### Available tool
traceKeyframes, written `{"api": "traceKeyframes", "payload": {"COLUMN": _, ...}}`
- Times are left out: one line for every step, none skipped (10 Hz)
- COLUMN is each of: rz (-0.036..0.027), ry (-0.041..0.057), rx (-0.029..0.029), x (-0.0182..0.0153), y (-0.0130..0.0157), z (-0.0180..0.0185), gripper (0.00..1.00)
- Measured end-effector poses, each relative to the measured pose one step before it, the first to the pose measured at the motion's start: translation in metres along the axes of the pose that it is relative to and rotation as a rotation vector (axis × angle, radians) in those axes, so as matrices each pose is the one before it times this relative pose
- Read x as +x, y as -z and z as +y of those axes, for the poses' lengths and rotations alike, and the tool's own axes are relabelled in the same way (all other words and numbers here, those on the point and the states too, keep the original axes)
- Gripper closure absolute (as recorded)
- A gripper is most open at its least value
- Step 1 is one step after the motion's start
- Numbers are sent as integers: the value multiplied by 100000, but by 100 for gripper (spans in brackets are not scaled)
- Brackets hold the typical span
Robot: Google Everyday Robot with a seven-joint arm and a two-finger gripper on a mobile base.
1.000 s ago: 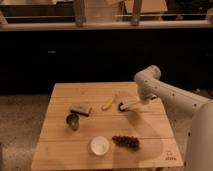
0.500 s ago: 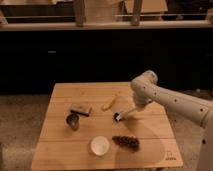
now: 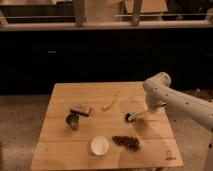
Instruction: Wipe table surface with brush
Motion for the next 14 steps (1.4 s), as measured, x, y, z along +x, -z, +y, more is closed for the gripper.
{"api": "traceKeyframes", "payload": {"rz": 1362, "ry": -4906, "rx": 128, "x": 1415, "y": -454, "z": -954, "gripper": 98}}
{"api": "traceKeyframes", "payload": {"rz": 49, "ry": -2442, "rx": 669, "x": 513, "y": -235, "z": -1059, "gripper": 98}}
{"api": "traceKeyframes", "payload": {"rz": -140, "ry": -1566, "rx": 652, "x": 203, "y": -217, "z": -1018, "gripper": 98}}
{"api": "traceKeyframes", "payload": {"rz": -2168, "ry": -752, "rx": 312, "x": -671, "y": -186, "z": -876, "gripper": 98}}
{"api": "traceKeyframes", "payload": {"rz": -843, "ry": 245, "rx": 478, "x": -461, "y": -40, "z": -286, "gripper": 98}}
{"api": "traceKeyframes", "payload": {"rz": -1640, "ry": 1433, "rx": 704, "x": -1126, "y": 20, "z": -275, "gripper": 98}}
{"api": "traceKeyframes", "payload": {"rz": -2167, "ry": 2460, "rx": 437, "x": -1895, "y": 124, "z": -285, "gripper": 98}}
{"api": "traceKeyframes", "payload": {"rz": -2625, "ry": 4077, "rx": 550, "x": -2423, "y": 257, "z": -220, "gripper": 98}}
{"api": "traceKeyframes", "payload": {"rz": -1680, "ry": 4442, "rx": -76, "x": -1797, "y": 124, "z": 198, "gripper": 98}}
{"api": "traceKeyframes", "payload": {"rz": -1499, "ry": 6465, "rx": 186, "x": -1854, "y": 214, "z": 336, "gripper": 98}}
{"api": "traceKeyframes", "payload": {"rz": -1418, "ry": 6311, "rx": -439, "x": -1638, "y": 245, "z": 924, "gripper": 98}}
{"api": "traceKeyframes", "payload": {"rz": -388, "ry": 3862, "rx": -675, "x": -837, "y": 155, "z": 849, "gripper": 98}}
{"api": "traceKeyframes", "payload": {"rz": -143, "ry": 3003, "rx": -789, "x": -543, "y": 90, "z": 819, "gripper": 98}}
{"api": "traceKeyframes", "payload": {"rz": -82, "ry": 2139, "rx": -1248, "x": -142, "y": -18, "z": 991, "gripper": 98}}
